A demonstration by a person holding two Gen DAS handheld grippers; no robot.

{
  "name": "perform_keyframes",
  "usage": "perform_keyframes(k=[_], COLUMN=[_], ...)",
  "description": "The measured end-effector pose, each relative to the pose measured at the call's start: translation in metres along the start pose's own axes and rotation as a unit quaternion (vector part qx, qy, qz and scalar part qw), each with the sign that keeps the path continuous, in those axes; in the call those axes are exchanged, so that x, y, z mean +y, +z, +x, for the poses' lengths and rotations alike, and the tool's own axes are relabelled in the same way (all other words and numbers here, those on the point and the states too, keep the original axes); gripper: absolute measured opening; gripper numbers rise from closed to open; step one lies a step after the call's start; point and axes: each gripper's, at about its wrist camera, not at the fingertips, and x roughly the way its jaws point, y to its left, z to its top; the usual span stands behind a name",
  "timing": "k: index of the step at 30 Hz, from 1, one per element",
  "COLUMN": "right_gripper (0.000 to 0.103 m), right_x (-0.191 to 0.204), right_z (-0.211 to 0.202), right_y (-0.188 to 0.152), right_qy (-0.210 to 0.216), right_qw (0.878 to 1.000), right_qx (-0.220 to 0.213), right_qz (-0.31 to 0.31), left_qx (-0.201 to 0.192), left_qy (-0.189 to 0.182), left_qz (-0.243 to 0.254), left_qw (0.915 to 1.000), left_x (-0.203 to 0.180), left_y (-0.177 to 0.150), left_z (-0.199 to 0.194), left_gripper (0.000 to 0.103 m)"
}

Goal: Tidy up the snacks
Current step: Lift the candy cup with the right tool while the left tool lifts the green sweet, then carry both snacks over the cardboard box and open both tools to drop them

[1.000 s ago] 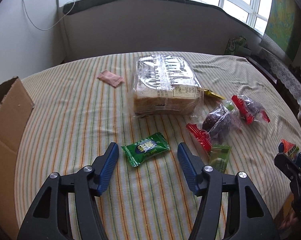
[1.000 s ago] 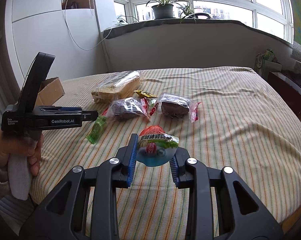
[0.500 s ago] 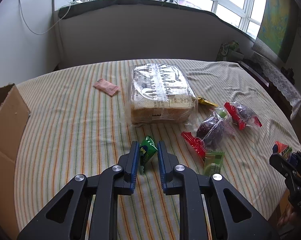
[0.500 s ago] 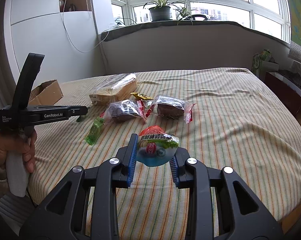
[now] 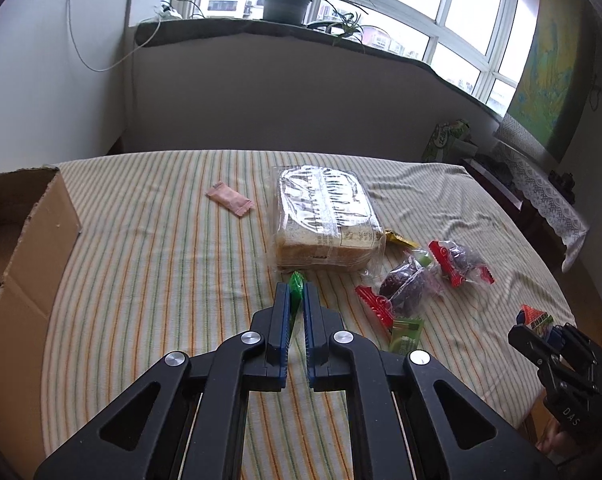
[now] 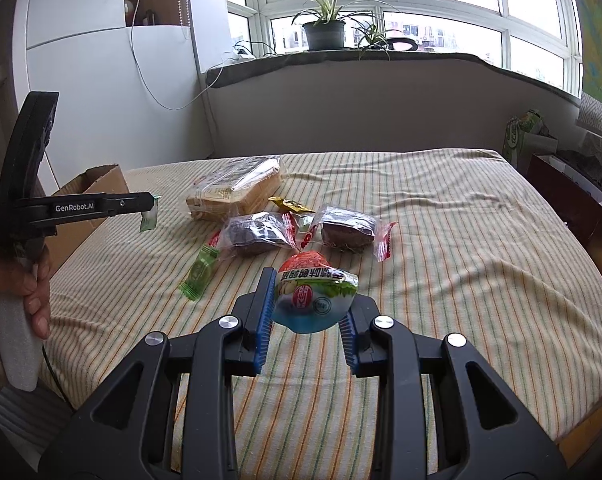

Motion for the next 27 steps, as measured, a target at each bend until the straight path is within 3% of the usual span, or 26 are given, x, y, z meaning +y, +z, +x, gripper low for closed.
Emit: perform_keyframes(k=[11,17,27], right_gripper=[0.030,0.030,0.030], right_x=[0.009,0.025,0.113], right_z=[-0.033,-0.043,-0.029], right_y=[0.039,0.041,0.045], right_qy=[-0.011,-0.011,0.038], right_qw=[0.998,0.998,0.993], right_qx=[-0.052,-0.054,-0.040], right_qz=[-0.025,-0.038,-0.105], left_qx=[-0.094,-0.116,-0.143], left_qy=[-0.015,-0.025,-0.007], left_qz=[0.028,0.028,-0.019], left_qw=[0.9951,0.9926,0.9895], left_x=[-0.023,-0.023,0.027], left_y=[0.031,0.026,-0.009], left_z=[-0.077,-0.100,-0.140], left_gripper=[0.005,0.005,0.005])
